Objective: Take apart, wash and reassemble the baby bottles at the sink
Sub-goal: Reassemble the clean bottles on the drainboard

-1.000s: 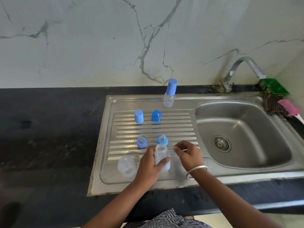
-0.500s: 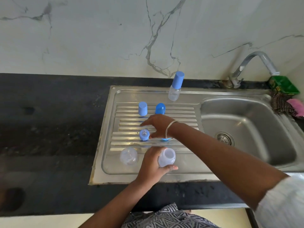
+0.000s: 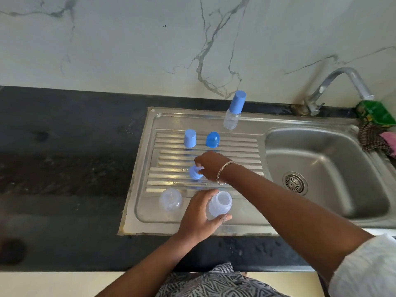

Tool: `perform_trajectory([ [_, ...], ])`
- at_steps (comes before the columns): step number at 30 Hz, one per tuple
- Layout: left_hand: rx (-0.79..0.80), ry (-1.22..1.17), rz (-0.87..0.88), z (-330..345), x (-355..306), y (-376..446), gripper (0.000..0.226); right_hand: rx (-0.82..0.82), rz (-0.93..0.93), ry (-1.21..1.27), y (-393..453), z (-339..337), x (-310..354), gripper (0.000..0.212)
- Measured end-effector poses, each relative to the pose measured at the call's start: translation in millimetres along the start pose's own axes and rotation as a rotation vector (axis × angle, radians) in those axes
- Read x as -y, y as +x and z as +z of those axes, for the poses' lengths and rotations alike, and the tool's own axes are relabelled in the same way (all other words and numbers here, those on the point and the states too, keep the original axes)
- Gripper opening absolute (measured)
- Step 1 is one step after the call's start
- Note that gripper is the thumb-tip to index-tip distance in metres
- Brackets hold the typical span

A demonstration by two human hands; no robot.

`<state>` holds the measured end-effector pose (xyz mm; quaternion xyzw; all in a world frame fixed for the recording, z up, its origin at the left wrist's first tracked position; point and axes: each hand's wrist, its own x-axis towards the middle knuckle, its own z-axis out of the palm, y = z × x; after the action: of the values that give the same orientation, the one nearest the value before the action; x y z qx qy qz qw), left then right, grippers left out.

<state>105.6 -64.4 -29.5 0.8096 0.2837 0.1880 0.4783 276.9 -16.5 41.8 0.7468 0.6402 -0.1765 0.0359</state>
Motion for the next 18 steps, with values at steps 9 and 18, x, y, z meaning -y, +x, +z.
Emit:
perform_trajectory([
  [9,0.01,-0.011,0.04,1.1,4.5,-3.0,0.073,-0.415,-0.033,0.391,-71.2,-23.2,-6.9,0.022],
  [18,0.053,-0.066,-0.01,-3.1,6.2,-1.3,0.064,-0.444,0.137,0.535,-146.9,-18.4,-6.2,0.037],
])
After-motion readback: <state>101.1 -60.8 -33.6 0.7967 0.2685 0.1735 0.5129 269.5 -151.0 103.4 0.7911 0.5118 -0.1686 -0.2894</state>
